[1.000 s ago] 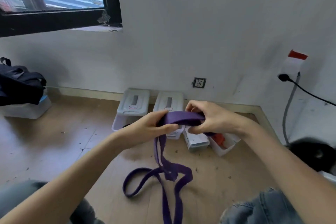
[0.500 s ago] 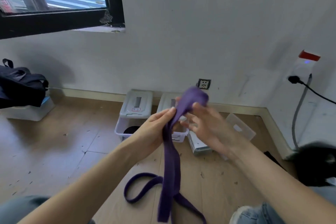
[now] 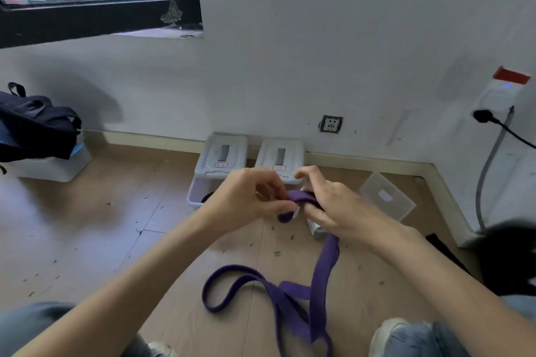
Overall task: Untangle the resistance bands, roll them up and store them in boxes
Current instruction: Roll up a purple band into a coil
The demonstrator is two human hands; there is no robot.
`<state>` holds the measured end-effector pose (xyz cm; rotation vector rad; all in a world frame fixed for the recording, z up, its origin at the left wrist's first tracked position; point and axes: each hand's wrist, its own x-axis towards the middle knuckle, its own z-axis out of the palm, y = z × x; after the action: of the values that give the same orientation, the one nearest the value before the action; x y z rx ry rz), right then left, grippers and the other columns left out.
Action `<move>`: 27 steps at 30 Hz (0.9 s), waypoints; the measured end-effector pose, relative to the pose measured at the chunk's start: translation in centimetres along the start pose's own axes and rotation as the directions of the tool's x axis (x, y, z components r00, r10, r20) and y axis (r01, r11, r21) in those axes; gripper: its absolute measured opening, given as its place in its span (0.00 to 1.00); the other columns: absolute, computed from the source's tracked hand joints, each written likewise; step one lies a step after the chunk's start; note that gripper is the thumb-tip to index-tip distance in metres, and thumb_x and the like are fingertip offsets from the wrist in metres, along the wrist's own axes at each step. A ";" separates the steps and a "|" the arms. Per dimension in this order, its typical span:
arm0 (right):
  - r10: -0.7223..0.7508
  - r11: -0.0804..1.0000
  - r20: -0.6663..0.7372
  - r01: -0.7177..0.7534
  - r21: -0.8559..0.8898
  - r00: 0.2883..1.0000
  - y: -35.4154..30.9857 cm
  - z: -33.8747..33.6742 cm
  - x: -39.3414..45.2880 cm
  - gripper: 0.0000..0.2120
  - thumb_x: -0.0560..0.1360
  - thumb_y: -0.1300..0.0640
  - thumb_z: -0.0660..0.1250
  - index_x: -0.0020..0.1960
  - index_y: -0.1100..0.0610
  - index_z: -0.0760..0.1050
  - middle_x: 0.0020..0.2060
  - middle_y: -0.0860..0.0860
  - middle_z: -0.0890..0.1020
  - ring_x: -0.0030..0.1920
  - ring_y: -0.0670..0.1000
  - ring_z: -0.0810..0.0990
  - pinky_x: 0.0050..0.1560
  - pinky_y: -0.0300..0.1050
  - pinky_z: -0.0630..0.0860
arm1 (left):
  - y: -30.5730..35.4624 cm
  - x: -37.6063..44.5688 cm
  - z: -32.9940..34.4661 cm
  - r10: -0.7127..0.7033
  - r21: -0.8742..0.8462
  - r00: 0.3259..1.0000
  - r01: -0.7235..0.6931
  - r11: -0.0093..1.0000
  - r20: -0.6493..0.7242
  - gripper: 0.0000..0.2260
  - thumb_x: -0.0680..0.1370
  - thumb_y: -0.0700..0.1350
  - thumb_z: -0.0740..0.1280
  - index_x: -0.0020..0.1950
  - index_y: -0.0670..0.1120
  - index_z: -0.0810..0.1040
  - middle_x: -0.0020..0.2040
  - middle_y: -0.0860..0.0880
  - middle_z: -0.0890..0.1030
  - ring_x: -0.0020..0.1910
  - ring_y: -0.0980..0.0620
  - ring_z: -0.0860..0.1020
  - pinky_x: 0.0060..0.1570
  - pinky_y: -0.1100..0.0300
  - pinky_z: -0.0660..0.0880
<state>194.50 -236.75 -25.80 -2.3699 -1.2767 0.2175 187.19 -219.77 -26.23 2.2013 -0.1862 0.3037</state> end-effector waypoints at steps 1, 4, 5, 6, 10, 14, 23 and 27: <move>-0.026 0.999 -0.031 0.027 0.018 0.999 0.1 -0.3 -0.2 0.13 0.78 0.57 0.61 0.60 0.53 0.61 0.43 0.51 0.76 0.39 0.47 0.73 0.37 0.37 0.65 | -0.1 -0.1 0.1 -0.029 -0.040 0.999 0.030 0.999 0.016 0.10 0.67 0.46 0.76 0.36 0.57 0.76 0.32 0.59 0.79 0.32 0.63 0.78 0.34 0.71 0.73; -0.104 0.992 -0.113 0.112 0.065 0.988 -0.1 -0.8 -0.3 0.10 0.75 0.58 0.66 0.50 0.50 0.67 0.40 0.49 0.77 0.36 0.42 0.73 0.37 0.36 0.68 | -0.3 -0.2 0.9 -0.089 -0.100 0.996 0.091 0.991 0.019 0.14 0.64 0.45 0.78 0.41 0.56 0.74 0.35 0.58 0.80 0.32 0.61 0.79 0.34 0.68 0.75; -0.110 0.988 -0.140 0.124 0.094 0.984 -0.2 -0.9 -0.4 0.09 0.73 0.59 0.68 0.49 0.50 0.71 0.39 0.48 0.77 0.36 0.41 0.74 0.38 0.36 0.69 | -0.2 -0.3 1.3 -0.103 -0.108 0.995 0.104 0.989 0.013 0.17 0.64 0.45 0.78 0.44 0.56 0.74 0.36 0.56 0.80 0.33 0.60 0.79 0.36 0.66 0.77; -0.107 0.984 -0.169 0.129 0.123 0.980 -0.3 -1.0 -0.4 0.09 0.72 0.60 0.70 0.49 0.51 0.74 0.39 0.47 0.79 0.37 0.41 0.75 0.39 0.35 0.71 | -0.1 -0.5 1.6 -0.117 -0.116 0.993 0.118 0.986 0.009 0.18 0.64 0.45 0.78 0.46 0.57 0.74 0.38 0.55 0.80 0.35 0.58 0.80 0.38 0.63 0.78; -0.045 0.961 -0.266 0.115 0.253 0.963 -0.9 -1.0 -0.6 0.08 0.70 0.61 0.72 0.48 0.52 0.80 0.42 0.45 0.82 0.44 0.43 0.78 0.48 0.41 0.76 | 0.3 -0.7 1.3 -0.193 -0.285 0.980 0.196 0.938 0.041 0.13 0.67 0.44 0.76 0.48 0.55 0.81 0.38 0.50 0.83 0.38 0.55 0.81 0.40 0.62 0.78; 0.026 0.942 -0.292 0.075 0.328 0.956 -0.9 -1.2 -0.6 0.09 0.68 0.61 0.75 0.46 0.51 0.81 0.48 0.47 0.75 0.48 0.46 0.78 0.49 0.42 0.78 | 0.6 -0.8 0.9 -0.241 -0.374 0.963 0.269 0.888 0.120 0.09 0.68 0.45 0.75 0.47 0.53 0.83 0.40 0.54 0.84 0.40 0.60 0.80 0.42 0.67 0.74; 0.115 0.873 -0.075 -0.065 0.484 0.991 -0.5 -2.0 -0.6 0.18 0.59 0.44 0.76 0.46 0.45 0.76 0.45 0.45 0.82 0.47 0.44 0.81 0.50 0.40 0.79 | 0.4 -1.2 1.0 -0.289 -0.353 0.939 0.339 0.872 0.189 0.09 0.68 0.48 0.74 0.47 0.49 0.83 0.40 0.50 0.84 0.40 0.55 0.82 0.42 0.65 0.76; 0.124 0.876 -0.174 -0.025 0.483 0.977 -0.5 -1.4 -0.6 0.15 0.62 0.46 0.75 0.47 0.48 0.78 0.53 0.42 0.77 0.52 0.38 0.77 0.50 0.35 0.77 | 0.4 -1.0 0.1 -0.326 -0.459 0.937 0.348 0.817 0.130 0.13 0.66 0.52 0.72 0.48 0.50 0.83 0.42 0.50 0.85 0.43 0.56 0.82 0.40 0.69 0.76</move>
<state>194.23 -237.40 -24.37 -1.9563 -0.9086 0.2748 186.12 -220.10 -26.28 1.7058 0.1026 0.0008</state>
